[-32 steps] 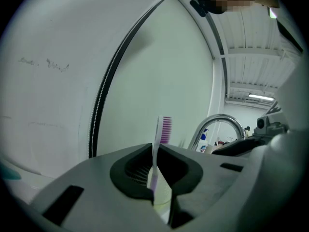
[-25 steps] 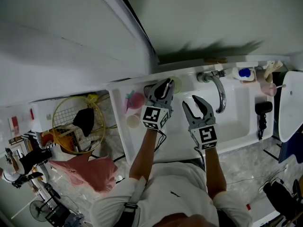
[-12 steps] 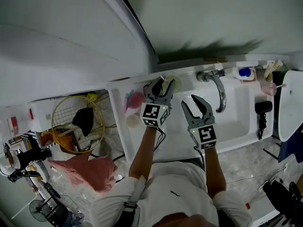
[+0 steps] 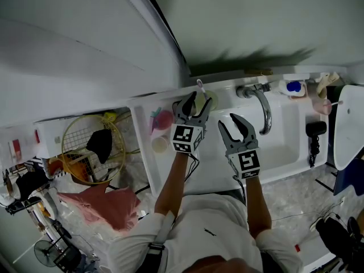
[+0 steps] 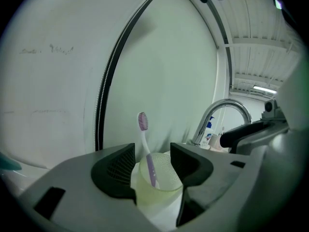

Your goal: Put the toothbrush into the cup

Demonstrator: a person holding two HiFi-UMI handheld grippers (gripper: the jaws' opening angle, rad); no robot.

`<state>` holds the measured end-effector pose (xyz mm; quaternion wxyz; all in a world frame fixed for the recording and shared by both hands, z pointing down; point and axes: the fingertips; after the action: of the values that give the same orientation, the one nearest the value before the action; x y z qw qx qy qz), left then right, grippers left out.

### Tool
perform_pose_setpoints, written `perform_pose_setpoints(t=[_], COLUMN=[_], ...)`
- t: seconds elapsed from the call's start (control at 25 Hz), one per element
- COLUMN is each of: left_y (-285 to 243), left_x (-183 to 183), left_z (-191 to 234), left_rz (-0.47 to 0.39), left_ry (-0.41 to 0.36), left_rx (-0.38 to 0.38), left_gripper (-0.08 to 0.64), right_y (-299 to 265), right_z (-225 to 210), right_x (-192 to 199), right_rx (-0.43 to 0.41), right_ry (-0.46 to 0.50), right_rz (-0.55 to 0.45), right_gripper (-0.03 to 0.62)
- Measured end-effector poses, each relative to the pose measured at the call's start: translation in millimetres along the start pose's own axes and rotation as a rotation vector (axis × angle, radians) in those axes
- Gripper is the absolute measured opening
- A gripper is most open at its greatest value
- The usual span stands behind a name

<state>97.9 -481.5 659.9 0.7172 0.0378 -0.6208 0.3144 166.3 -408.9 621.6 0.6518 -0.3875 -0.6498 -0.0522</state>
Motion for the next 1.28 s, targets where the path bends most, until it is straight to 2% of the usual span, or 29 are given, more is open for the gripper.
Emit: perform_pose_setpoints(t=[0.6, 0.88, 1.28], left_y=[55, 98, 155], left_x=[-41, -58, -58], left_z=[-15, -35, -56], left_rz=[-0.083, -0.115, -0.128], left_ry=[-0.104, -0.149, -0.173], left_rx=[-0.032, 0.002, 0.069], left_gripper=[0.210, 0.210, 0.210], right_y=[26, 51, 86], right_z=[17, 36, 69], right_x=[-17, -34, -39], right_rx=[0.023, 0.056, 0.119], right_ry=[0.043, 0.065, 0.097], right_rz=[-0.043, -0.088, -0.124], right_gripper=[0.175, 0.169, 0.167])
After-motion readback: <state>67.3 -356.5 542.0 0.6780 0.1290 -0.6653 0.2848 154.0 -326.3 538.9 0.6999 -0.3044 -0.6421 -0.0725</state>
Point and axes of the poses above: the fingertips, and each gripper's own axes: y backward along the fingers, z to its left, x out of its underside
